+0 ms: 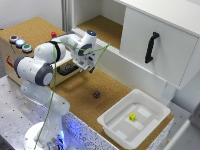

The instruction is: Push the handle of the drawer

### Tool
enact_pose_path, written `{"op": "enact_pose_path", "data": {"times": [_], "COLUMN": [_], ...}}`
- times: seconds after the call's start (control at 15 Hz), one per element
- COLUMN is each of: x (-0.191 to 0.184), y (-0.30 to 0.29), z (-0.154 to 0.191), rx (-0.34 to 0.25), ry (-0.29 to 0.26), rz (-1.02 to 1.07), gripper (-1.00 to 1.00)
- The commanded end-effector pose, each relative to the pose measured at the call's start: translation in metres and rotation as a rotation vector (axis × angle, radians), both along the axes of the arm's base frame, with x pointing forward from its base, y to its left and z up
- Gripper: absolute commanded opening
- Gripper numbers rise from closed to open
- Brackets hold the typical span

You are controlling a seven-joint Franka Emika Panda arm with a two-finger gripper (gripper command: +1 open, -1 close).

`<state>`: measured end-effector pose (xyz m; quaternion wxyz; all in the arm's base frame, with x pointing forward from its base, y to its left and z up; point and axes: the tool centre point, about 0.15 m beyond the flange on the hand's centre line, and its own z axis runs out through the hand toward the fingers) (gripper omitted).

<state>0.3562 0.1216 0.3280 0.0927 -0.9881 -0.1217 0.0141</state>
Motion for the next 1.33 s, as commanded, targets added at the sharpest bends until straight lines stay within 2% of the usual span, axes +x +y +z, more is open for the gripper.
{"op": "enact_pose_path", "data": {"times": [0.0, 0.47, 0.87, 1.07, 1.2, 1.27], "x": [0.017, 0.022, 0.021, 0.018, 0.019, 0.018], "y": [0.053, 0.124, 0.204, 0.227, 0.212, 0.198], "z": [-0.007, -0.004, 0.008, 0.019, 0.026, 0.031], "rx": [-0.033, 0.013, 0.015, 0.001, -0.019, -0.055], "ry": [0.026, 0.011, -0.043, -0.082, -0.102, -0.124], "rz": [0.002, 0.03, 0.153, 0.194, 0.132, 0.092], "gripper": [-1.0, -1.0, -1.0, -1.0, -1.0, -1.0]}}
